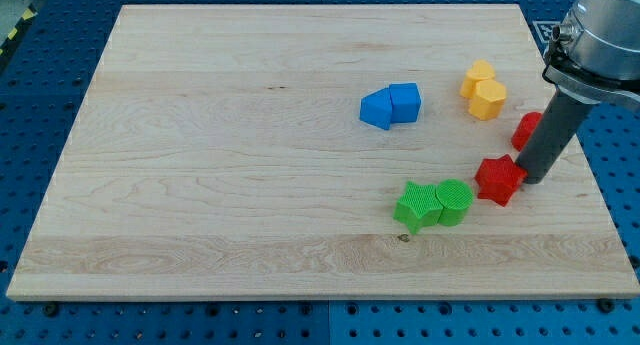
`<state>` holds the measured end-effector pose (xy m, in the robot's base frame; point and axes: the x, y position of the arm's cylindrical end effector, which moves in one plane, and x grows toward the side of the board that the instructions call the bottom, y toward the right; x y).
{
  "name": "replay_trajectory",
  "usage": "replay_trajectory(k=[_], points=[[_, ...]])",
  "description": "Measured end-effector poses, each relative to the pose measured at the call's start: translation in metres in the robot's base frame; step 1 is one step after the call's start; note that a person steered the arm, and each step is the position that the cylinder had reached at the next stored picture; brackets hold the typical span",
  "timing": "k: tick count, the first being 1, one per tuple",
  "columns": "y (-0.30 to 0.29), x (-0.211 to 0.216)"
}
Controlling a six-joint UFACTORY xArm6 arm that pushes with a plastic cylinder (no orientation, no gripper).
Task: Push red star to the green circle
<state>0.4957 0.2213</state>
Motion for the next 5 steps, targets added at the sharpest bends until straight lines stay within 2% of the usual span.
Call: replay_trajectory(k=[3, 5], points=[[0.0, -0.034], [-0.002, -0.031]])
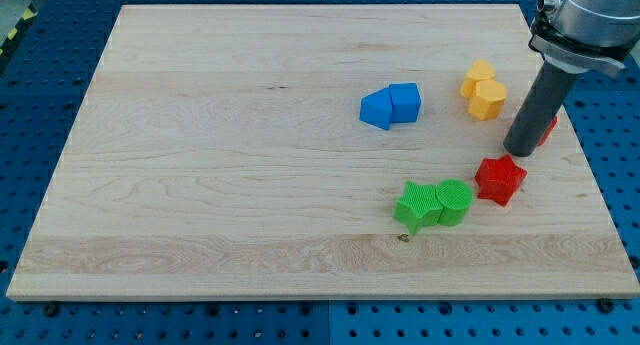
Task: Push red star to the green circle
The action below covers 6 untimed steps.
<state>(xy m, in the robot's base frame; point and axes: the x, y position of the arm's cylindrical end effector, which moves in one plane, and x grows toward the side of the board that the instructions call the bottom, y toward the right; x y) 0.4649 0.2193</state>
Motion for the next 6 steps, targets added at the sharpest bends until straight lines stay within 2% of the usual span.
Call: replay_trajectory(k=[4, 5, 6], points=[[-0.001, 0.063], [-0.001, 0.057], [0.0, 0.01]])
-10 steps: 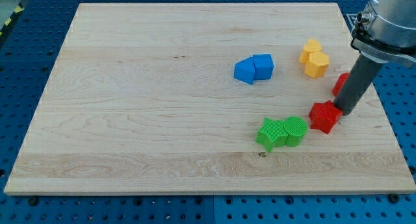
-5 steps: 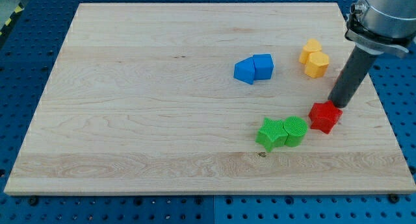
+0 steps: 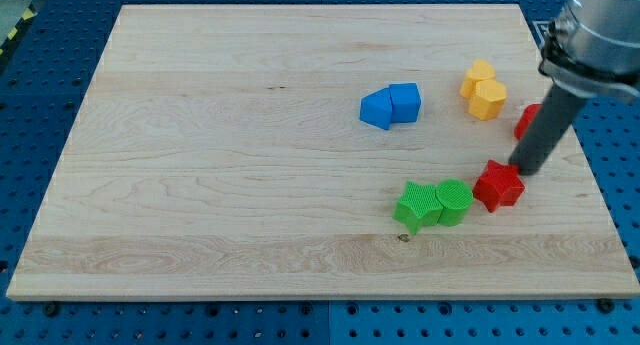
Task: Push red star to the green circle
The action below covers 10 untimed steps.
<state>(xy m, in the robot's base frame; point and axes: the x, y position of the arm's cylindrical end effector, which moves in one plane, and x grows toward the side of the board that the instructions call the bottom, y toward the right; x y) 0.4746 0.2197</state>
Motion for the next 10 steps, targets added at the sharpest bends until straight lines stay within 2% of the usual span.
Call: replay_trajectory(k=[1, 7, 10], points=[[0.0, -0.003], [-0.012, 0.044], [-0.032, 0.044]])
